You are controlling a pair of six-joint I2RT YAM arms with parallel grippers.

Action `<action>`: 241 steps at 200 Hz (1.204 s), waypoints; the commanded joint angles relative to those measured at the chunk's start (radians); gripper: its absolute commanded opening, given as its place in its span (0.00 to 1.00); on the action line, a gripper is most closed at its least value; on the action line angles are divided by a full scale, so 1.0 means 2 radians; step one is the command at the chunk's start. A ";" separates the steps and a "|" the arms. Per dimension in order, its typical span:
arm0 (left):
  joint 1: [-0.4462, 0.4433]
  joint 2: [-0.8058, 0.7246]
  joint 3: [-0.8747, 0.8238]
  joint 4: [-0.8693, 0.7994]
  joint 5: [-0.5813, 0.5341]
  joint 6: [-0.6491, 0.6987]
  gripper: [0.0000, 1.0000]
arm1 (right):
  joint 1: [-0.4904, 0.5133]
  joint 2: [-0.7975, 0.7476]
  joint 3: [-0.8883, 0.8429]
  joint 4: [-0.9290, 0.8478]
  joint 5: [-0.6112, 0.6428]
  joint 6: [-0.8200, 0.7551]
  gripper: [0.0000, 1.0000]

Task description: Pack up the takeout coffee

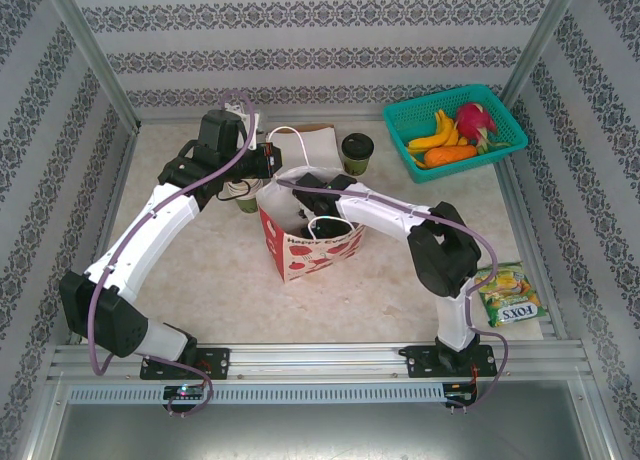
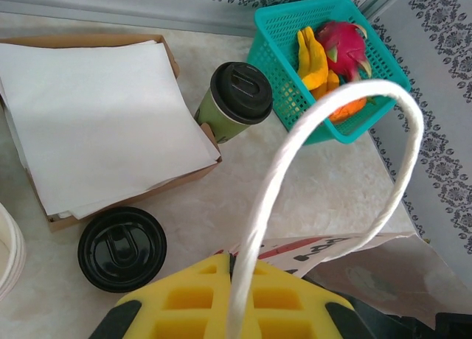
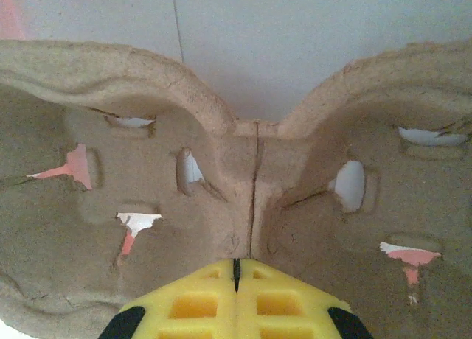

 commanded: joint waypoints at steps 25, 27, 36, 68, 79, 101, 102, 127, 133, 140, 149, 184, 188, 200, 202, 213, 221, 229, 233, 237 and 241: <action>0.003 0.004 0.016 -0.011 0.020 0.013 0.00 | 0.005 0.013 0.026 -0.021 0.008 0.006 0.00; 0.003 0.004 0.016 -0.012 0.020 0.013 0.00 | 0.005 0.011 0.027 -0.021 0.006 0.005 0.00; 0.003 0.004 0.016 -0.013 0.020 0.014 0.00 | 0.005 0.001 0.034 -0.021 -0.002 0.005 0.00; 0.003 0.003 0.015 -0.013 0.023 0.017 0.00 | 0.002 -0.032 0.038 0.003 -0.007 0.014 0.00; 0.003 0.004 0.016 -0.013 0.024 0.018 0.00 | 0.000 -0.035 0.037 0.015 0.000 0.019 0.00; 0.003 0.003 0.016 -0.016 0.026 0.020 0.00 | -0.002 -0.027 0.039 0.028 0.035 0.021 0.00; 0.003 0.003 0.017 -0.016 0.026 0.019 0.00 | -0.002 -0.026 0.039 0.028 0.037 0.021 0.00; 0.003 0.004 0.018 -0.020 0.026 0.021 0.00 | -0.002 -0.008 0.040 0.034 0.058 0.018 0.01; 0.003 0.004 0.018 -0.020 0.027 0.021 0.00 | -0.003 -0.003 0.040 0.035 0.060 0.018 0.01; 0.003 0.005 0.019 -0.021 0.027 0.021 0.00 | -0.003 0.004 0.039 0.034 0.061 0.018 0.01; 0.003 0.005 0.019 -0.021 0.027 0.022 0.00 | -0.003 0.012 0.037 0.034 0.062 0.018 0.01; 0.002 0.006 0.021 -0.023 0.028 0.023 0.00 | 0.001 0.028 0.020 0.040 0.055 0.023 0.01; 0.003 0.007 0.021 -0.024 0.028 0.023 0.00 | 0.001 0.028 0.019 0.039 0.055 0.023 0.01; 0.003 0.007 0.021 -0.024 0.028 0.023 0.00 | 0.001 0.026 0.018 0.036 0.054 0.023 0.01; 0.002 0.008 0.022 -0.024 0.028 0.023 0.00 | 0.001 0.025 0.019 0.036 0.054 0.023 0.01; 0.003 0.009 0.022 -0.024 0.028 0.023 0.00 | 0.001 0.017 0.022 0.033 0.054 0.023 0.02; 0.003 0.009 0.023 -0.024 0.029 0.022 0.00 | 0.001 0.008 0.026 0.031 0.053 0.021 0.02; 0.003 0.009 0.024 -0.025 0.029 0.023 0.00 | 0.002 -0.001 0.030 0.028 0.052 0.019 0.02; 0.003 0.009 0.023 -0.025 0.029 0.022 0.00 | 0.002 -0.005 0.030 0.028 0.051 0.019 0.03; 0.003 0.010 0.023 -0.025 0.028 0.023 0.00 | 0.003 -0.010 0.030 0.029 0.049 0.017 0.03; 0.003 0.010 0.023 -0.025 0.028 0.023 0.00 | 0.004 -0.014 0.030 0.029 0.047 0.016 0.03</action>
